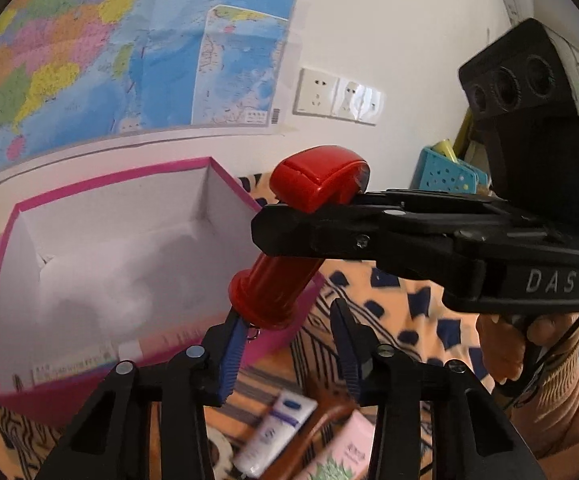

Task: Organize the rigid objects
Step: 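Carry the red object into the magenta box and open the right gripper, then withdraw the right gripper and move it toward the brown wooden back scratcher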

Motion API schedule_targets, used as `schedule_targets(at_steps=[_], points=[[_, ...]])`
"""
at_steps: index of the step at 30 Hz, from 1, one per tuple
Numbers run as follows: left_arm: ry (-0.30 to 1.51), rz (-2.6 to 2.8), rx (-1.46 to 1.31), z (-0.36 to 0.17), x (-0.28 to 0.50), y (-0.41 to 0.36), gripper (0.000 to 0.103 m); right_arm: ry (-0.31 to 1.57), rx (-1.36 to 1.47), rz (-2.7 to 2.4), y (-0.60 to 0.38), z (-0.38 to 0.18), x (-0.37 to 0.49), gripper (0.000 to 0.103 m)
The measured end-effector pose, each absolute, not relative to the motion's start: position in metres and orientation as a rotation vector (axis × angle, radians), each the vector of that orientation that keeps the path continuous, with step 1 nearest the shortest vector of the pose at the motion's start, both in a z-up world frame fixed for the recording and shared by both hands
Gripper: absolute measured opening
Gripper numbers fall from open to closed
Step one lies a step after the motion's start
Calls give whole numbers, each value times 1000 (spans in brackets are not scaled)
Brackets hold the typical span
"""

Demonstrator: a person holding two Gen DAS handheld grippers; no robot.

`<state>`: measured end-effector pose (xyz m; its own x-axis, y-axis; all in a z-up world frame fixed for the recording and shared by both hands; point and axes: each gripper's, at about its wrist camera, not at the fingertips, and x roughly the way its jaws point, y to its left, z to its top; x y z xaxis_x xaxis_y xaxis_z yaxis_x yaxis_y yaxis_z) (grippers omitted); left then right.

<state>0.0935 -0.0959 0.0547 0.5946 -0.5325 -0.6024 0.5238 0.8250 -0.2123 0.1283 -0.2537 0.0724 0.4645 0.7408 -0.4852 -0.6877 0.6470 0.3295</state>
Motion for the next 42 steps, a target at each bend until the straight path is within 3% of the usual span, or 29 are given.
schedule_targets(at_steps=[5, 19, 24, 28, 42], points=[[748, -618, -65, 54, 128, -90, 35, 667, 73, 867, -249, 77, 158, 26], [915, -561, -50, 10, 174, -98, 35, 900, 23, 770, -227, 34, 232, 27], [897, -547, -53, 13, 172, -94, 35, 991, -21, 657, -218, 16, 254, 38], [868, -519, -43, 17, 165, -88, 35, 960, -36, 627, -219, 23, 250, 53], [692, -530, -5, 42, 83, -56, 49, 712, 80, 843, -278, 48, 141, 53]])
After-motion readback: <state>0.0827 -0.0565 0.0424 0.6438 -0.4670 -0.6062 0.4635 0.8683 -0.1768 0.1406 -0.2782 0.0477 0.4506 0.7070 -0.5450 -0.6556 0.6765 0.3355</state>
